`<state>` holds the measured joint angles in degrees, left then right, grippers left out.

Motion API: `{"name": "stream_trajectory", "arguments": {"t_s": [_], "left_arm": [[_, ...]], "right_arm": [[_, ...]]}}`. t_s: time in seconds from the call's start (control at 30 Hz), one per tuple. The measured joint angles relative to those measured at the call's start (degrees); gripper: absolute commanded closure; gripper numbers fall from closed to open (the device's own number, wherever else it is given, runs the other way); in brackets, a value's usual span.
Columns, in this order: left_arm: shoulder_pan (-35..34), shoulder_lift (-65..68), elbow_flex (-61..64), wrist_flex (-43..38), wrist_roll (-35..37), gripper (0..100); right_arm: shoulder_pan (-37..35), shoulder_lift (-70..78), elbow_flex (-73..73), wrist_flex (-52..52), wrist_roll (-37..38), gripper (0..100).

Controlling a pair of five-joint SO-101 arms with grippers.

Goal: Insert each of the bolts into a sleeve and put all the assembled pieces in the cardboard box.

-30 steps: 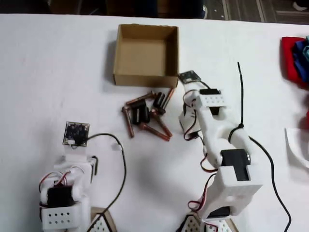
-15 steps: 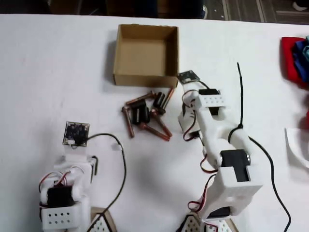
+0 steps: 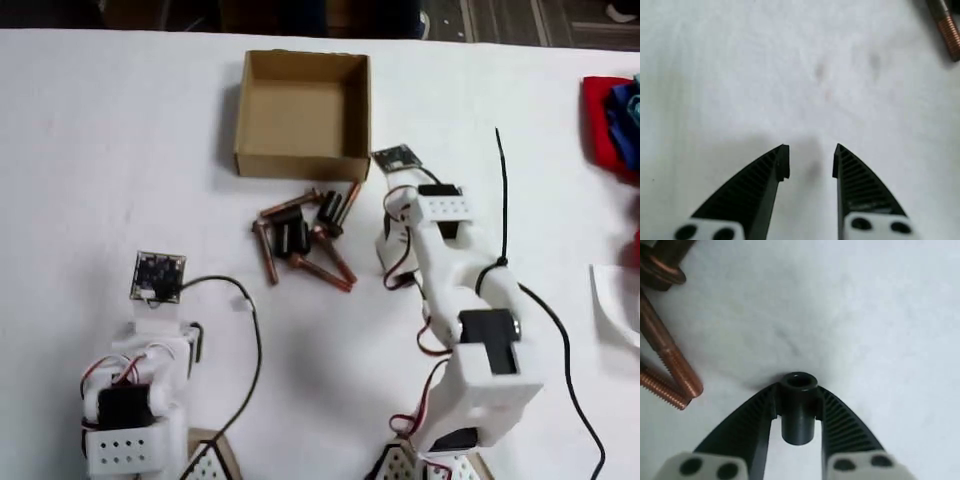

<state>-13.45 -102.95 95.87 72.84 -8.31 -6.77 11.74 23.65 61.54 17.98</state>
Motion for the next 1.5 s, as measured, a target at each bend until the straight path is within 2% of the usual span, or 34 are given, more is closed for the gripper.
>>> {"name": "stream_trajectory", "arguments": {"t_s": [0.27,0.37,0.63,0.73,0.93,1.03,1.17,1.23,1.37,1.5], "left_arm": [[0.00,0.00,0.00,0.00,0.00,83],[0.00,0.00,0.00,0.00,0.00,83],[0.00,0.00,0.00,-0.35,0.00,83],[-1.67,0.00,0.00,-7.47,0.00,83],[-14.95,0.00,0.00,-32.70,-2.11,83],[-16.70,0.00,0.00,-38.51,-2.11,83],[-16.62,0.00,0.00,-44.13,-0.35,83],[-15.30,0.26,-0.35,-44.48,1.14,83],[-8.09,5.54,-3.96,-40.79,2.11,83],[-1.67,19.34,-11.16,-39.56,5.54,83]], "right_arm": [[-0.26,-25.67,15.74,-1.41,0.26,97.7],[-0.26,-35.52,22.59,-3.16,2.73,97.7],[-0.26,-42.29,31.47,-7.12,3.78,97.7],[-0.26,-42.37,31.56,-8.26,3.78,97.7],[-0.26,-42.37,31.56,-8.44,3.78,97.7],[-0.26,-42.37,31.56,-8.44,3.78,97.7],[-0.26,-42.37,31.56,-8.44,3.78,97.7],[-0.26,-42.37,31.56,-8.44,3.78,97.7],[-0.26,-42.37,31.56,-8.44,3.78,97.7],[-0.26,-42.37,31.56,-8.44,3.78,97.7]]}}
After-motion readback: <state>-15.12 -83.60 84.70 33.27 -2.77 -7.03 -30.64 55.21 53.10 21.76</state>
